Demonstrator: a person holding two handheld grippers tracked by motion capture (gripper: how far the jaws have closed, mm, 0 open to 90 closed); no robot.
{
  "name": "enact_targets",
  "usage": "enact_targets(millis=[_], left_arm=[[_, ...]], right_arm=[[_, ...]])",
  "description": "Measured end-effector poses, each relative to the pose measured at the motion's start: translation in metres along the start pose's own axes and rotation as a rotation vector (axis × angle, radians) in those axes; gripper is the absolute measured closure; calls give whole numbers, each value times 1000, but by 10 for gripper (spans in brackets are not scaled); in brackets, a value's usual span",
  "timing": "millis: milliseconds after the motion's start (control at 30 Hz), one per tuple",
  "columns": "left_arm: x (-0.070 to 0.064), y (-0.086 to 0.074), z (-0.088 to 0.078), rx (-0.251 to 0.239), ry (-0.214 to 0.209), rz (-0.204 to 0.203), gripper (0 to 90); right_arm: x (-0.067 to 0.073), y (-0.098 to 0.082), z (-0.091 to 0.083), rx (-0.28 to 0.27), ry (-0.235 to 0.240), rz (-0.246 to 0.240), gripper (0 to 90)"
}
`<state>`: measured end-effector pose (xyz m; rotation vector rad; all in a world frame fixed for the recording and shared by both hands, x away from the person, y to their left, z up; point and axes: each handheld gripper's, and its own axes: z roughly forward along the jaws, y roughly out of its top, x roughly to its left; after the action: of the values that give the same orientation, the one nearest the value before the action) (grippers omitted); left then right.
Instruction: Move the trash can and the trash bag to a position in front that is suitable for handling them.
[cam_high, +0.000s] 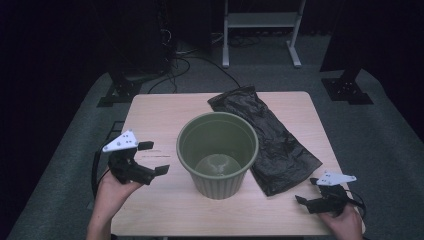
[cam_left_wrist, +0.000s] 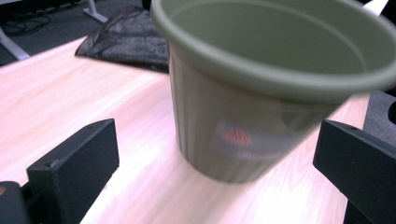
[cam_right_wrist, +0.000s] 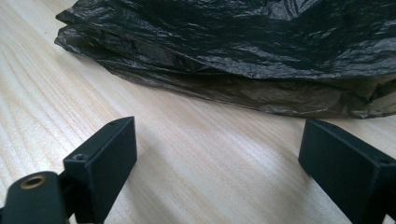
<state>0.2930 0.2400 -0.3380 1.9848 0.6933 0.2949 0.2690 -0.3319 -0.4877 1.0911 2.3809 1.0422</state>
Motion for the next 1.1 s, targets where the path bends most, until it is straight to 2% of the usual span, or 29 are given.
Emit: enact_targets(millis=[67,167,267,333,467,600,800,1000,1067,1100], left_arm=[[-1,-5,1,2,-2,-4,0],[-6,-29,6,3,3,3,0],[-7,-37,8,7,16,13,0],[-8,-48,11,-13,35,24,0],[-5,-61,17,-14,45,14,0],[-2,-70,24,7,56,17,0],[4,-84,36,14,67,-12,0],[10,-101,49,29,99,-44,0],[10,-103,52,33,95,-41,0],[10,-106,57,57,96,-36,0]], right_arm=[[0,0,0,0,0,0,98],[0,0,0,0,1,-1,98],[0,0,0,0,0,-1,98],[0,0,0,0,0,-1,98],[0,0,0,0,0,-1,98],[0,0,0,0,0,-1,98],[0,0,0,0,2,-2,98],[-1,1,1,1,2,-3,98],[-1,1,1,2,2,-4,98],[-1,1,1,2,6,-7,98]])
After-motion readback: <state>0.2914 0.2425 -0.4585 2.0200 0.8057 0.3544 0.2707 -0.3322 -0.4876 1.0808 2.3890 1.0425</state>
